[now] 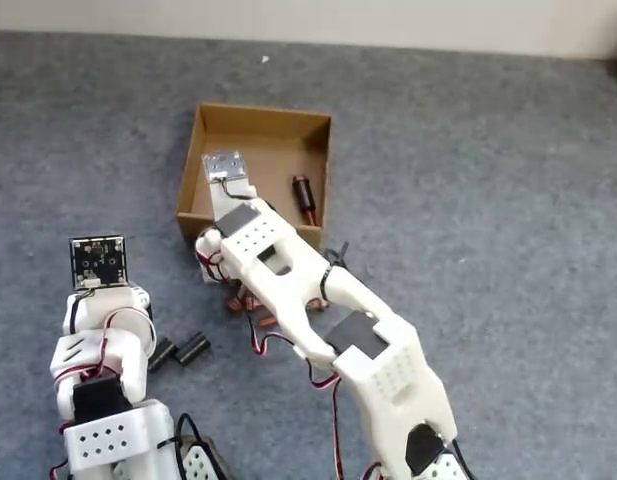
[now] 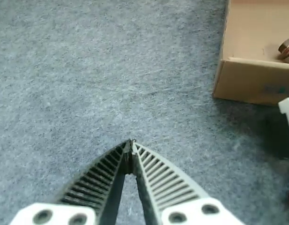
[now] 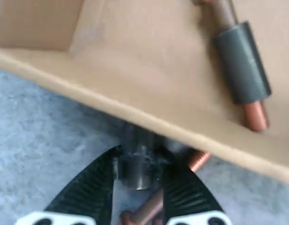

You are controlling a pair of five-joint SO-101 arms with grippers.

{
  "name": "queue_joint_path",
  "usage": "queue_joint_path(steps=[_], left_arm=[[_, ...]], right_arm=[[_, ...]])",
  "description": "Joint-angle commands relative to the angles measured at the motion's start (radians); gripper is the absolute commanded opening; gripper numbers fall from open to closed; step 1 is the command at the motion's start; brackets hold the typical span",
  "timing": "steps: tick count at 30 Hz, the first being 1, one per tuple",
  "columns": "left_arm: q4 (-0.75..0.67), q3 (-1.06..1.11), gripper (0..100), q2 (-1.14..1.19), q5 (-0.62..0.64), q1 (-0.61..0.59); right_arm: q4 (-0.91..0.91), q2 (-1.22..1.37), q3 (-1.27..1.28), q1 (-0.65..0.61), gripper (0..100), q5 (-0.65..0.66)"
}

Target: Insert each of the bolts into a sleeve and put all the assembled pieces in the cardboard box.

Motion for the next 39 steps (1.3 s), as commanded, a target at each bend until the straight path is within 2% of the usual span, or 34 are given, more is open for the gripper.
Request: queue_joint_path(steps=[1,5,7,10,18,25,31,34,39], left_arm=[[-0.025,-0.059,1,-0.010,-0.006,-0.010],[-0.025,-0.059,1,-0.010,-0.006,-0.010],[-0.025,-0.058,1,-0.010,-0.006,-0.010],[-0.025,-0.058,1,-0.010,-0.006,-0.010],[-0.025,-0.056,1,-0.010,-0.006,-0.008],[-0.025,-0.053,1,-0.010,-0.006,-0.005],[-0.025,-0.050,1,-0.010,-0.006,-0.001],[-0.023,-0.048,1,-0.010,-0.006,0.039],[-0.020,-0.050,1,-0.010,-0.011,0.117]], right_arm=[[0.165,-0.120,-0.104,0.019,0.5,-0.005],[0.265,-0.260,-0.147,0.056,0.5,-0.002],[0.300,-0.323,-0.117,0.068,0.5,0.044],[0.343,-0.412,-0.045,0.073,0.5,0.097],[0.343,-0.700,0.248,0.104,0.5,0.100],[0.343,-0.938,0.489,0.225,0.5,0.100],[0.340,-1.047,0.644,0.401,0.5,0.101],[0.266,-1.078,0.733,0.484,0.5,0.095],[0.025,-1.135,0.961,0.552,0.5,0.100]])
